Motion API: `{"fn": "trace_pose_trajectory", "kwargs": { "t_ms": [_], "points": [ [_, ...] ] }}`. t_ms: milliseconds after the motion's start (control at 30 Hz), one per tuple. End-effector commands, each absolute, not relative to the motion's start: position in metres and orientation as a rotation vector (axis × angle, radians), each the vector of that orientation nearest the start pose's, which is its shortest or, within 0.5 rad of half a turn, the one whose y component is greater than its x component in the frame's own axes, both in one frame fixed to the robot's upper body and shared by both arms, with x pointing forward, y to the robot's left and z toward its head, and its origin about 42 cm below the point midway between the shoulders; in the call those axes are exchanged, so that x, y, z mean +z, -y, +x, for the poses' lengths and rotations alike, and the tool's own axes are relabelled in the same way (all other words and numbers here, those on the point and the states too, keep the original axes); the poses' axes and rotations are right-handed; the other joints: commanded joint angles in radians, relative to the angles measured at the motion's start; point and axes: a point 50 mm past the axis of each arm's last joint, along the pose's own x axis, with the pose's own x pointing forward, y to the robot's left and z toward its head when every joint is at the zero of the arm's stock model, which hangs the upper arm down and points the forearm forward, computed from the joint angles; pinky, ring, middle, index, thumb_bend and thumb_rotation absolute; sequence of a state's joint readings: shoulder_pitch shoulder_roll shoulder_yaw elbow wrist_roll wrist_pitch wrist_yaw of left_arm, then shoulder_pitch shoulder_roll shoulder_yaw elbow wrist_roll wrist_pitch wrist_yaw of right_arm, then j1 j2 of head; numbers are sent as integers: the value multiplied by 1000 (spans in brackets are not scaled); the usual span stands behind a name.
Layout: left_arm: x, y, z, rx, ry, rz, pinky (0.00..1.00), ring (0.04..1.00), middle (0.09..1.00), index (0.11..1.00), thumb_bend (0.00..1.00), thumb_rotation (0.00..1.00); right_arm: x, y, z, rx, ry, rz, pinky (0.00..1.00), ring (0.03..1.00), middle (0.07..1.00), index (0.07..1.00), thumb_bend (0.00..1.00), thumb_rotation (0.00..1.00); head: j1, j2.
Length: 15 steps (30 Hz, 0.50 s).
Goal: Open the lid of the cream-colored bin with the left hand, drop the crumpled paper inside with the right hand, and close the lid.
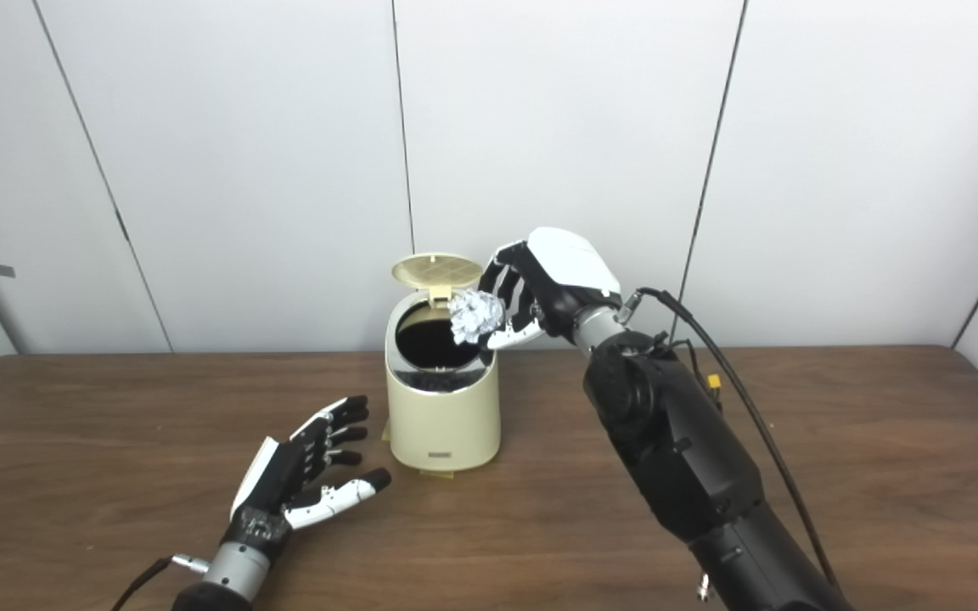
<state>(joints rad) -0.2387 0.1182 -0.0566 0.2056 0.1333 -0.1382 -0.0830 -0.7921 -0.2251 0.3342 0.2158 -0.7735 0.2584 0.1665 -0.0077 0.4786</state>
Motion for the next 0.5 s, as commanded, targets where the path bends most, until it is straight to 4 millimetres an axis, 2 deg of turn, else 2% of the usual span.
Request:
{"fn": "trace_pose_trajectory", "kwargs": {
  "t_ms": [0,33,67,300,333,400,467],
  "points": [
    [131,-209,364,-184,201,268,746,831,870,901,811,312,340,140,480,119,421,-1191,396,503,489,501,529,4,0,1],
    [131,-209,364,-184,201,269,746,830,871,902,807,311,340,140,480,118,420,-1195,394,507,563,498,525,85,0,1],
    [131,-208,364,-184,201,267,744,831,871,902,806,308,340,141,479,117,417,-1198,390,506,589,496,524,112,1,1],
    [131,-208,364,-183,201,267,744,830,871,900,808,304,340,144,479,116,390,-1239,397,543,651,496,523,146,2,4],
    [132,-208,364,-184,202,264,748,829,869,899,807,300,340,145,479,118,381,-1245,409,561,665,593,735,168,2,4],
    [132,-208,364,-185,204,266,753,831,869,900,807,297,341,146,478,123,372,-1249,419,579,686,650,849,182,3,5],
    [132,-209,365,-186,206,267,758,832,867,900,810,312,340,147,478,126,361,-1254,416,577,703,671,890,191,3,7]
  ]
}}
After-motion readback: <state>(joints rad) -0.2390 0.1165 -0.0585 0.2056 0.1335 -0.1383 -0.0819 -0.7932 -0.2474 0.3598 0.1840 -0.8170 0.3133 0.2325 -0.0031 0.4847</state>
